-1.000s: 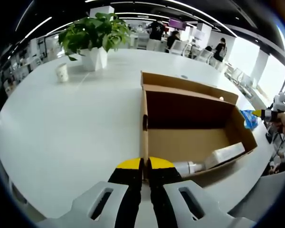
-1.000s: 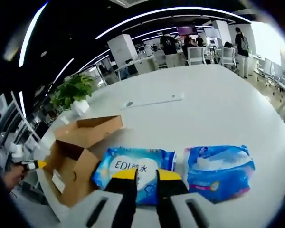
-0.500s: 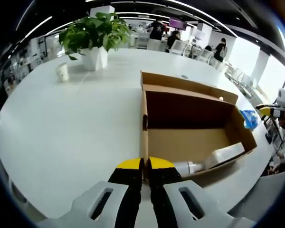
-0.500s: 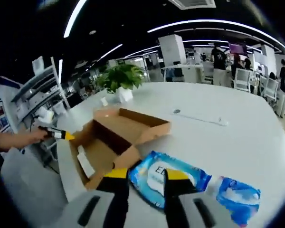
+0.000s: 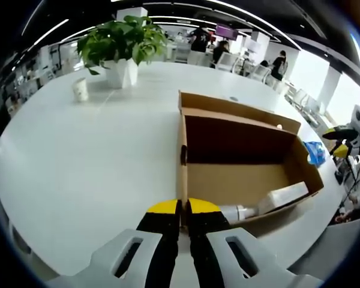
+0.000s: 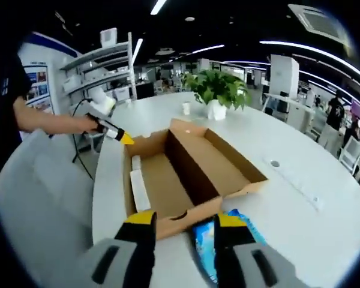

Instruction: Operate the shoe box by opening the lid, removing the specified soft item, and placing it in the target area until the item is outside and the box remains undamaged.

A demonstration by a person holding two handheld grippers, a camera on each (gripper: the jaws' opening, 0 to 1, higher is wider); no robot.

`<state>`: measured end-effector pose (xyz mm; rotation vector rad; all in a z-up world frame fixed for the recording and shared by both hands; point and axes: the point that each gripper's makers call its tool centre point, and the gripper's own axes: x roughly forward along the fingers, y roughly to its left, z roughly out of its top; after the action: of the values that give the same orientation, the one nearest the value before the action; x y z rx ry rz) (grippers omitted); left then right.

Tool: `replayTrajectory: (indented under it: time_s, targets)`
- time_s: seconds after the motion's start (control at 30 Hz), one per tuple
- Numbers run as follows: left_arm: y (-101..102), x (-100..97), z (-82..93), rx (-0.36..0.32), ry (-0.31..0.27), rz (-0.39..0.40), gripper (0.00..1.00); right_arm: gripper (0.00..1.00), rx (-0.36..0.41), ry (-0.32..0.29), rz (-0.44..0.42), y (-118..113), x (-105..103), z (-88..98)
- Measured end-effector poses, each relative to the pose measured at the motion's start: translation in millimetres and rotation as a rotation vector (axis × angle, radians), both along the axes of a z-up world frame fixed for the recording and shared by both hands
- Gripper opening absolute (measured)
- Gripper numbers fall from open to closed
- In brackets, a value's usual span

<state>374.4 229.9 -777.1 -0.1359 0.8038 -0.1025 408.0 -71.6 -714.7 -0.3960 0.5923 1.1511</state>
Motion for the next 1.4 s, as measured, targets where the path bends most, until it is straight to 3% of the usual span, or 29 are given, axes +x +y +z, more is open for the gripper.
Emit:
replayTrajectory:
  time_s: [0.2,0.5,1.4]
  targets:
    - [-0.5,-0.2,0.1,-0.003,-0.004,0.002,0.02,0.36,-0.041,-0.021,0.074,14.5,-3.2,-1.3]
    - [1.1,1.3,-1.2,-0.006,-0.009,0.004,0.02,0.36,-0.136,-0.018,0.174,31.3,-10.9,-20.5]
    - [-2.3,-1.5,1.9,-0.012,-0.009,0.006,0.02,0.36,-0.266,0.016,0.272,49.9,-8.6,-53.0]
